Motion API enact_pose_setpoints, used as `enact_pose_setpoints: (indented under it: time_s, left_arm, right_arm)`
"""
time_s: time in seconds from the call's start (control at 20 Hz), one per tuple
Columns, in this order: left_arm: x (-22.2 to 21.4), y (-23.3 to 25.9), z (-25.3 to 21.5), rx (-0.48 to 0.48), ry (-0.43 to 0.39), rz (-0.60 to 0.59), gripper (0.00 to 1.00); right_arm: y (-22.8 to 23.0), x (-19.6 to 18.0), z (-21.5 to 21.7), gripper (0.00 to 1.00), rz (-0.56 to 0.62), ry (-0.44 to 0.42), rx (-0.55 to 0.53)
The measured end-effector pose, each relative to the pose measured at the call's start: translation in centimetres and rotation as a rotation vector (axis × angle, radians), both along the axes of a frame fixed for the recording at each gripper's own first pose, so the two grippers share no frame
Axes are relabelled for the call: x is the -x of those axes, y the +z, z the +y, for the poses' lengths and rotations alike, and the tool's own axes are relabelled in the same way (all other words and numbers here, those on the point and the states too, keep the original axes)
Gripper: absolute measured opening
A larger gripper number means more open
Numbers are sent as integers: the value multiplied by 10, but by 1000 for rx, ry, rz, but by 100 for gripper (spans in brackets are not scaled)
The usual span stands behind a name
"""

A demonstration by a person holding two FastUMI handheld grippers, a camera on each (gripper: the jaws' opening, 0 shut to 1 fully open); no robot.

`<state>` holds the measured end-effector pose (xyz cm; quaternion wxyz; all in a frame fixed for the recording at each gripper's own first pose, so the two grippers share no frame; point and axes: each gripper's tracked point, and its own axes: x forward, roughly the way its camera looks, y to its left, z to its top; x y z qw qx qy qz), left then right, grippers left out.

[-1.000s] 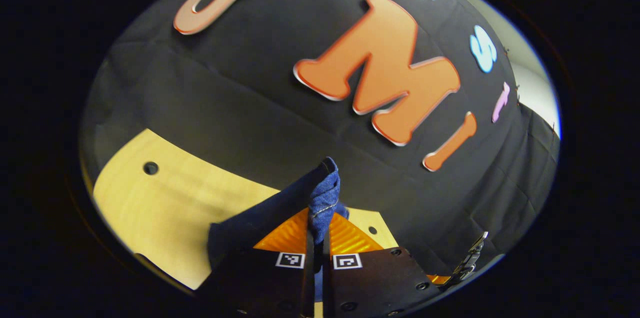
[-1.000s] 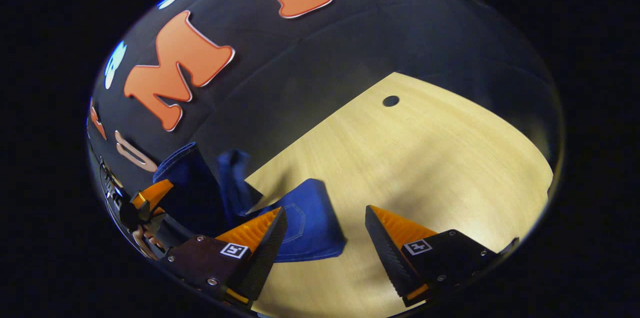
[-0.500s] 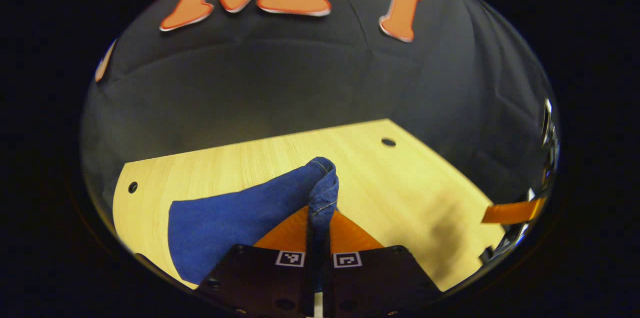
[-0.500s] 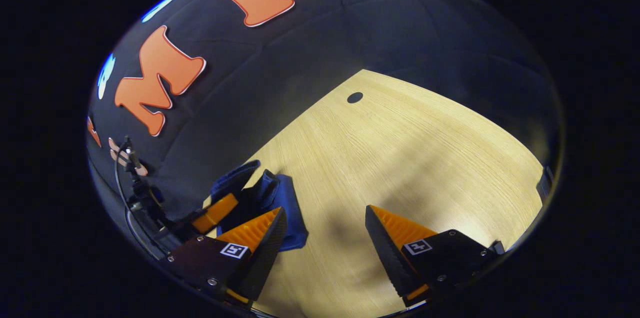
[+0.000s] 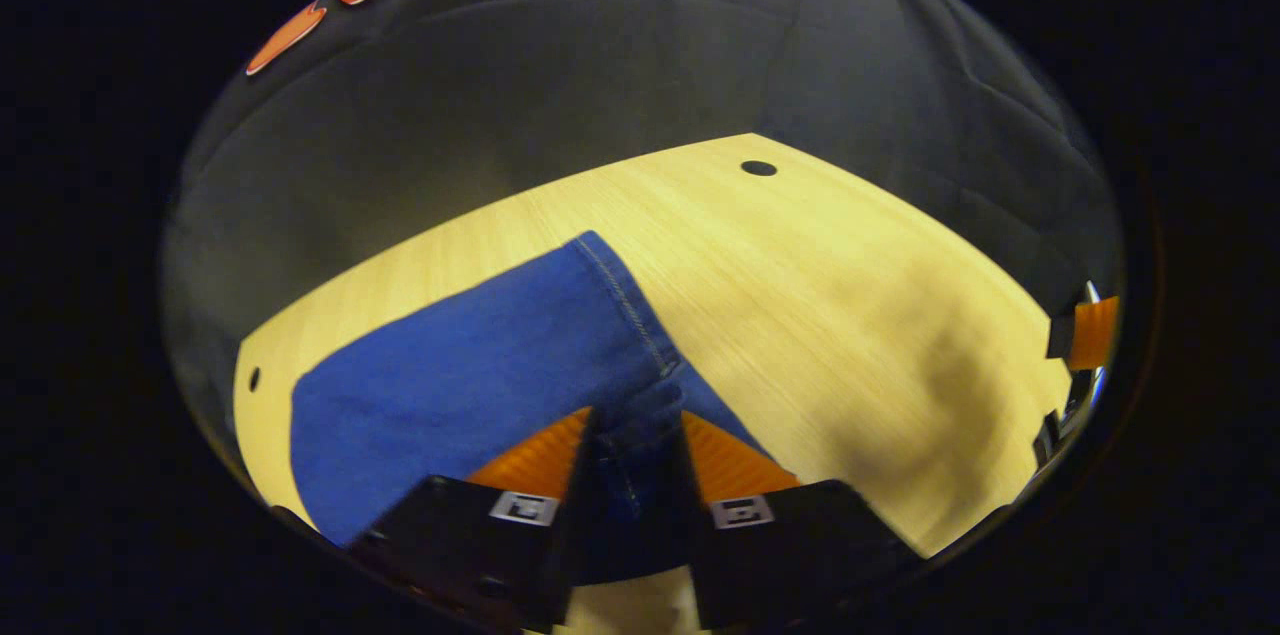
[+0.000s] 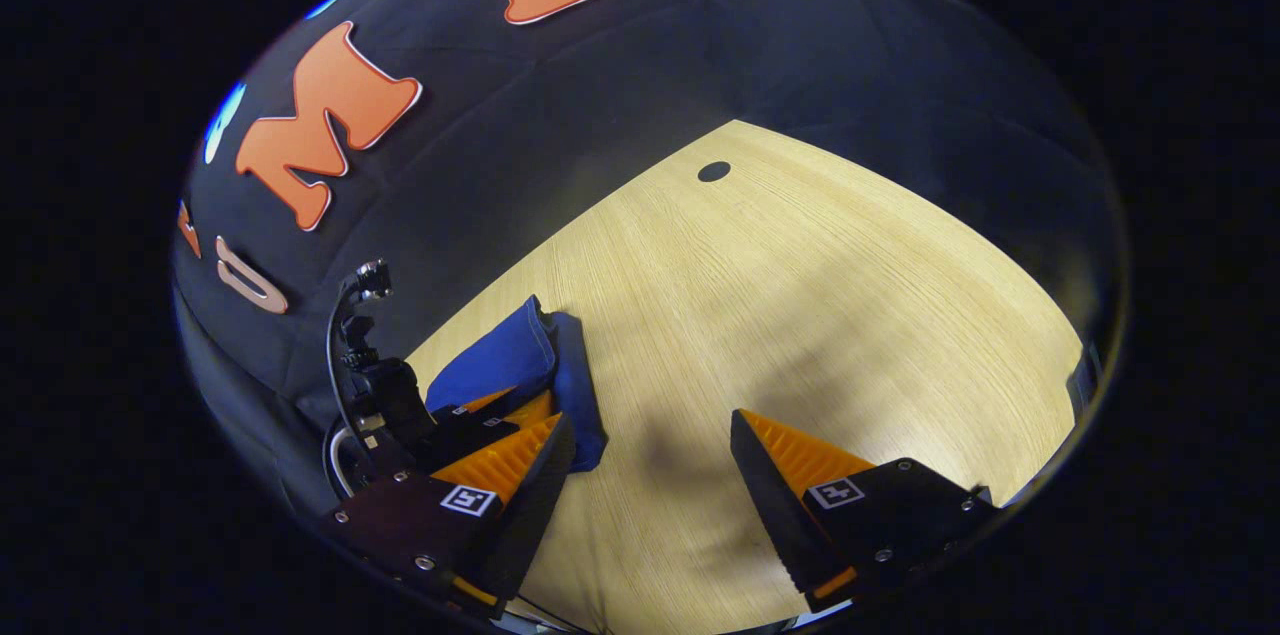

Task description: Grasp the waist and the cuffs of the jeans and fold them to make the two legs overlap; first hold the waist and fold one-third of the jeans toward the cuffs, then hold the cuffs and fold the remaining one-third in the same direction to finish folding.

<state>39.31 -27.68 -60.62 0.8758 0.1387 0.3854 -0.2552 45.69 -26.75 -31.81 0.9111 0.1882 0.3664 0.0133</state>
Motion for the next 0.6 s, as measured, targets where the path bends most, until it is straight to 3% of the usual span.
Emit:
enact_pose_setpoints:
  time_s: [0.05,0.25,0.45,0.6]
  left_arm:
    - [2,3,0,7,11,0,58]
    - [20,44,10,99,58,-15,96]
    - [23,130,61,148,139,-166,97]
    - [23,205,125,171,241,-307,97]
  right_arm:
    - [0,1,-1,97,1,12,14]
    - [9,0,-2,97,-8,60,85]
    - [31,-12,5,97,-64,86,161]
    - [61,-18,18,98,-136,82,202]
